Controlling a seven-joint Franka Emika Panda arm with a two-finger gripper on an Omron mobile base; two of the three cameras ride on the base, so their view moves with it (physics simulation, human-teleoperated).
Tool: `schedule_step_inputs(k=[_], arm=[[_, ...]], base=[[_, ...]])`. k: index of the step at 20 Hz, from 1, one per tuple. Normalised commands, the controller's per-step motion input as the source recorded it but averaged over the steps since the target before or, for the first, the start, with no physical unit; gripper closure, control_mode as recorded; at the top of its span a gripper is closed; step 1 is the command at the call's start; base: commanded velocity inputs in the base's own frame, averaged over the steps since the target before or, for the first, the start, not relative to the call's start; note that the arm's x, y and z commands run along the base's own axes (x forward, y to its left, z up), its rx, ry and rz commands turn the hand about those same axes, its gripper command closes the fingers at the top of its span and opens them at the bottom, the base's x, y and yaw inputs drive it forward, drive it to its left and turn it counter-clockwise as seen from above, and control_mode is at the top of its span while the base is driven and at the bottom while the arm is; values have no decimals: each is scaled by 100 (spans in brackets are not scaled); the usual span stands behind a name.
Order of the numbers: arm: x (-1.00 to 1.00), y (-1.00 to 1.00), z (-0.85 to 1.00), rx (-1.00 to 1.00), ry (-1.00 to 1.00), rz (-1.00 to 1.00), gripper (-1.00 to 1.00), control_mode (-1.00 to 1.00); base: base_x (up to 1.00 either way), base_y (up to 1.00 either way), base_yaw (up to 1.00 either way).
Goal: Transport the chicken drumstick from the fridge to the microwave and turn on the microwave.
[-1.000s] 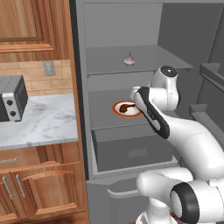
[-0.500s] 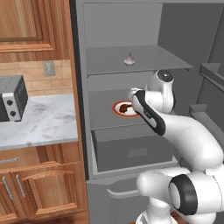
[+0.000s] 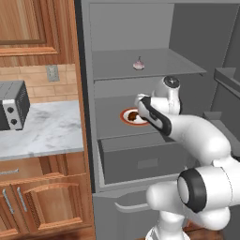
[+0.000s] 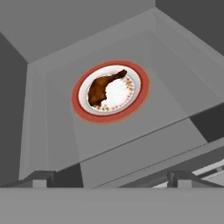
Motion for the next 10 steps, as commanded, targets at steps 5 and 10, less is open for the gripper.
schedule_step_inputs(k=[5,10], arm=[[27,0,-16,0,0,0,-100,-100],[29,0,-12,0,3,0,-100,-100]], base=[[0,0,0],[0,0,0]])
